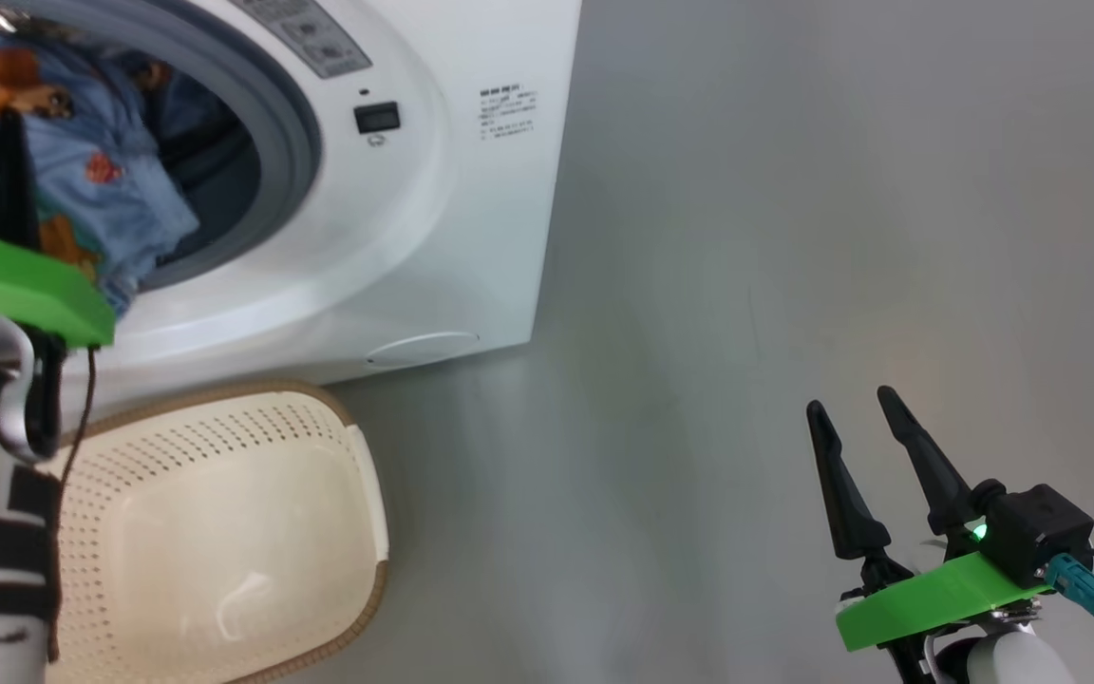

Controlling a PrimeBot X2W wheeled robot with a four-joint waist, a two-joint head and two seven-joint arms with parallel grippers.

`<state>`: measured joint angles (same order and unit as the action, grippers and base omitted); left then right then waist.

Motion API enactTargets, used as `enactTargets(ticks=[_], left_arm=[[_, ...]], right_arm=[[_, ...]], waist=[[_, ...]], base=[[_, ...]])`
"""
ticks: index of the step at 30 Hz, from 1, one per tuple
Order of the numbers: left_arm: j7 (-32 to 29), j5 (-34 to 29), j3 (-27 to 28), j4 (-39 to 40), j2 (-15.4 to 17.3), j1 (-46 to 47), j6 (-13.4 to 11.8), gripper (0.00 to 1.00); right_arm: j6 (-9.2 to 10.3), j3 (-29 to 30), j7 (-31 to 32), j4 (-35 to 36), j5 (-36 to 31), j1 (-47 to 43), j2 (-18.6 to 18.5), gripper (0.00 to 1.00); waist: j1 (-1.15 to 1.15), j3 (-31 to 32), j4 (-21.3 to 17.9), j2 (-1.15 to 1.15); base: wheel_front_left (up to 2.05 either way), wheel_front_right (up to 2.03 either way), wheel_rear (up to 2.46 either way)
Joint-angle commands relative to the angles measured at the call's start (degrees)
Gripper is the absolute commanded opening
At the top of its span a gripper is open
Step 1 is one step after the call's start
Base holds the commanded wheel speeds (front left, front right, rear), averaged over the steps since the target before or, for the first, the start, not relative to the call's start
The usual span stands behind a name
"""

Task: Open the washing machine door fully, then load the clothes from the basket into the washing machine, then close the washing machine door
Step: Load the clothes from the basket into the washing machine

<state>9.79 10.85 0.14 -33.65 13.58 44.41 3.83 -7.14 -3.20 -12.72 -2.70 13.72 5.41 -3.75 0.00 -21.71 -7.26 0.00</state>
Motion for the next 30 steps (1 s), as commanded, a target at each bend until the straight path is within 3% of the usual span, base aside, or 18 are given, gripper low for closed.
enactTargets(ticks=[1, 21, 27, 30], left_arm=[[-0.1, -0.1, 1.4, 0.5, 2.8, 2.4, 0.2, 0.00], [2.0, -0.5, -0.1, -11.3, 7.2, 21.2, 0.4, 0.00], [4.8, -2.6, -0.9, -9.8, 8.1, 24.9, -1.3, 0.00], [5.1, -4.5, -1.4, -5.0, 8.4, 26.5, -2.8, 0.00]], right_arm=[[-0.35, -1.5, -0.6, 1.3, -0.1, 1.0, -0.1, 1.00], [-0.35, -1.9, -2.2, 0.4, 1.3, 4.9, 0.8, 1.00], [-0.35, -2.4, -2.3, 0.3, 1.9, 5.5, 0.8, 1.00], [-0.35, -2.8, -2.3, 0.6, 2.4, 5.9, 0.9, 1.00]], waist=[[0.00, -2.8, -1.1, 0.00], [0.00, -15.8, -3.3, 0.00], [0.00, -17.5, -3.5, 0.00], [0.00, -18.7, -3.8, 0.00]], base=[[0.00, 0.00, 0.00], [0.00, 0.00, 0.00], [0.00, 0.00, 0.00], [0.00, 0.00, 0.00]])
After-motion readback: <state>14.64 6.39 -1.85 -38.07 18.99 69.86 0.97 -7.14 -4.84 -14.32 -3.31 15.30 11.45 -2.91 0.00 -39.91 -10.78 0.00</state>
